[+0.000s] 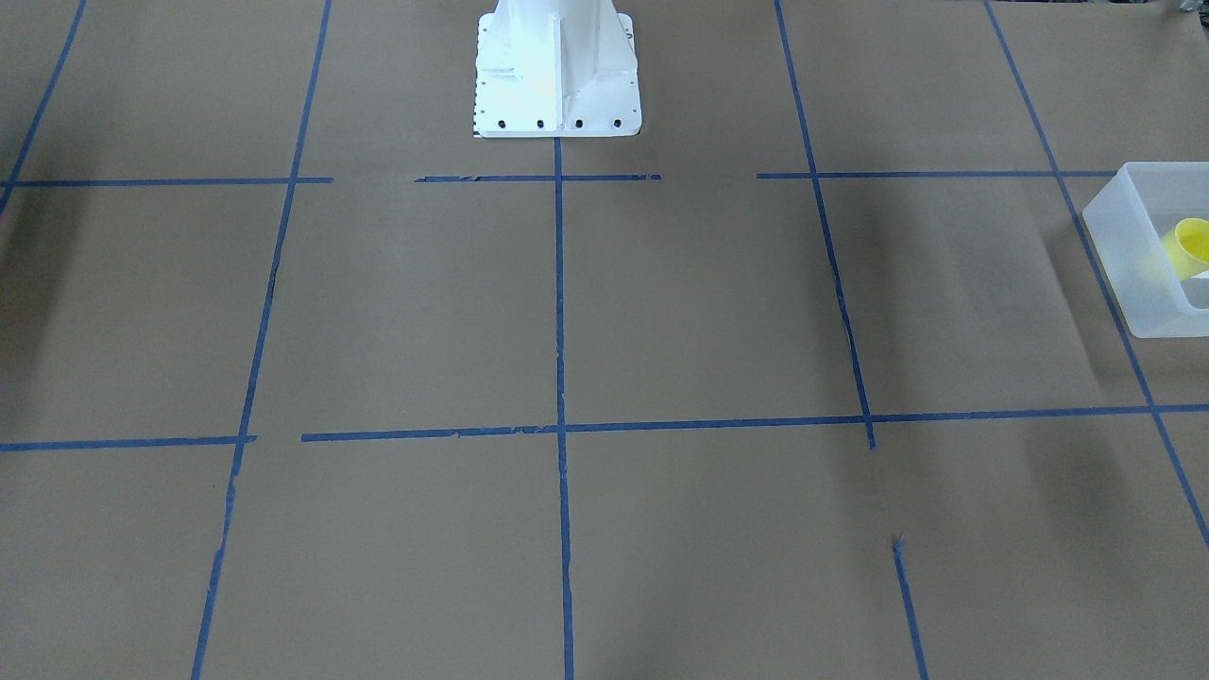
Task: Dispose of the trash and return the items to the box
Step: 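Carry the green bowl with the left gripper into the clear bin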
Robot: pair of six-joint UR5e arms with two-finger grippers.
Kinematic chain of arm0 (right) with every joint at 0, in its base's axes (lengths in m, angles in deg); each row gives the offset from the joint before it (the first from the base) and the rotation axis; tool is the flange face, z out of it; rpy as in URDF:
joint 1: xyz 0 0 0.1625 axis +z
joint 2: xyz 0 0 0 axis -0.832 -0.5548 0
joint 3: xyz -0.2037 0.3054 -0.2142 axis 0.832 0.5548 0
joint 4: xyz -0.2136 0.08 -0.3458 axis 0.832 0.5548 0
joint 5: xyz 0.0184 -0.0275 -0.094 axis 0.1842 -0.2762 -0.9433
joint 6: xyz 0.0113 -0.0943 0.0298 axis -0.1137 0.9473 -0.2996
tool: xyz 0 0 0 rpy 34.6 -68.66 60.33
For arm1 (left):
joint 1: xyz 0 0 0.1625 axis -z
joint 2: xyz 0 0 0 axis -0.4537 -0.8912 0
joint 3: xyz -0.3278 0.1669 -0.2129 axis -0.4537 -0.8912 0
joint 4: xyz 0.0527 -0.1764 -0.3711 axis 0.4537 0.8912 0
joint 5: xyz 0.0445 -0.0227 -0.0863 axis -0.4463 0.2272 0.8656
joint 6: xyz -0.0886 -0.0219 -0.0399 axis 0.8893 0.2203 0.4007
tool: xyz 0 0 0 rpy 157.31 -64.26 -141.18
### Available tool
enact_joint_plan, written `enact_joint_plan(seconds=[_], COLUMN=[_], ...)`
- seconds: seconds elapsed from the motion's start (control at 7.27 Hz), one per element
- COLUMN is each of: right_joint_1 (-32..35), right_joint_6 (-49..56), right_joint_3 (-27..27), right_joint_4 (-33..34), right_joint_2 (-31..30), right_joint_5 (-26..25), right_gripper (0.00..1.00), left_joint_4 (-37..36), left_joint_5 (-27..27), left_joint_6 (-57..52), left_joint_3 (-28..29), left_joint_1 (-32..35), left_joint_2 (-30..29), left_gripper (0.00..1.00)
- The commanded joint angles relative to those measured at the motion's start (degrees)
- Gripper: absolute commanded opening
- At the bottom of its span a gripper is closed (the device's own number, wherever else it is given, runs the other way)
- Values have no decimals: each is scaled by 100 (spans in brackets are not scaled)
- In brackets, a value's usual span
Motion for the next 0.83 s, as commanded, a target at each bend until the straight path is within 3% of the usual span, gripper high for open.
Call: enact_joint_plan(seconds=[0.0, 0.55, 0.69], right_joint_1=[-3, -3, -3], right_joint_6=[0, 0, 0], right_joint_3=[1, 1, -8], right_joint_4=[0, 0, 0], right_joint_2=[6, 6, 6], right_joint_5=[32, 32, 32], right_gripper=[100, 100, 100], left_joint_4=[43, 791, 808], left_joint_5=[-377, -440, -527], left_joint_6=[-566, -567, -558], left_joint_3=[512, 794, 856], left_joint_1=[393, 411, 411], left_joint_2=[247, 908, 890], left_gripper=[0, 0, 24])
